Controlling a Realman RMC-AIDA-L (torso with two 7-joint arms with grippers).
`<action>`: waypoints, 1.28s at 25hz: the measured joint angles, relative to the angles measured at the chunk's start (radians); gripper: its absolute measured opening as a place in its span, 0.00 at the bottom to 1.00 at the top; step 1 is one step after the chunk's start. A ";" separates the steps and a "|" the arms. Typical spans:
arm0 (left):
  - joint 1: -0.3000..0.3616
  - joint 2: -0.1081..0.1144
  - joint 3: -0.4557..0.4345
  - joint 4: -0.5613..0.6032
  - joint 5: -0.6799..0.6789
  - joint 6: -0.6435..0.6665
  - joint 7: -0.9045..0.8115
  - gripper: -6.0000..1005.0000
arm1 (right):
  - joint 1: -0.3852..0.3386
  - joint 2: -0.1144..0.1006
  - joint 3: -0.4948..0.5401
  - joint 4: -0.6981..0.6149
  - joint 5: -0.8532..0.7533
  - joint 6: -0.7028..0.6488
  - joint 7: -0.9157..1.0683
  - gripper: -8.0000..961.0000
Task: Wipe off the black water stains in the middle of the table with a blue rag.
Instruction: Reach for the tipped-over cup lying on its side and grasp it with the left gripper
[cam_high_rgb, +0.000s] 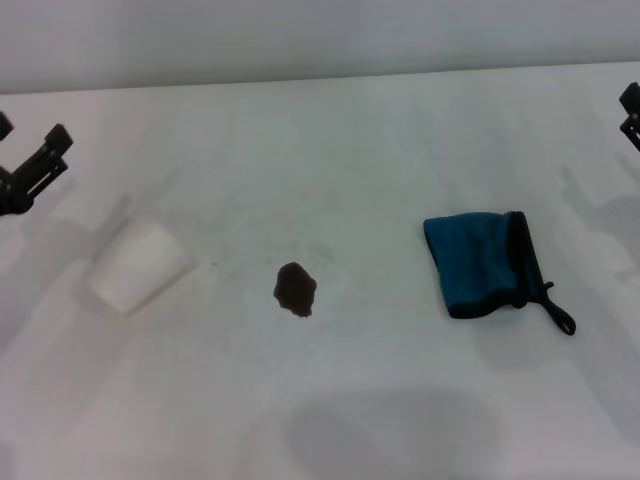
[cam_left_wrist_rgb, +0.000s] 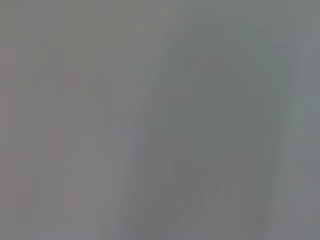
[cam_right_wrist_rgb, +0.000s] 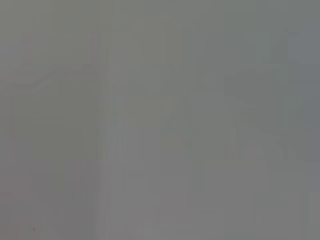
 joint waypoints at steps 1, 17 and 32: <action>-0.018 0.001 0.026 -0.037 0.008 0.004 -0.048 0.87 | 0.000 0.000 0.000 0.000 0.000 -0.001 0.000 0.90; -0.266 0.060 0.137 -0.682 0.369 0.258 -0.814 0.83 | 0.031 0.006 0.010 0.020 0.008 -0.030 0.017 0.90; -0.517 0.127 0.140 -0.613 1.035 0.300 -0.843 0.84 | 0.032 0.008 0.011 0.042 0.008 -0.038 0.050 0.90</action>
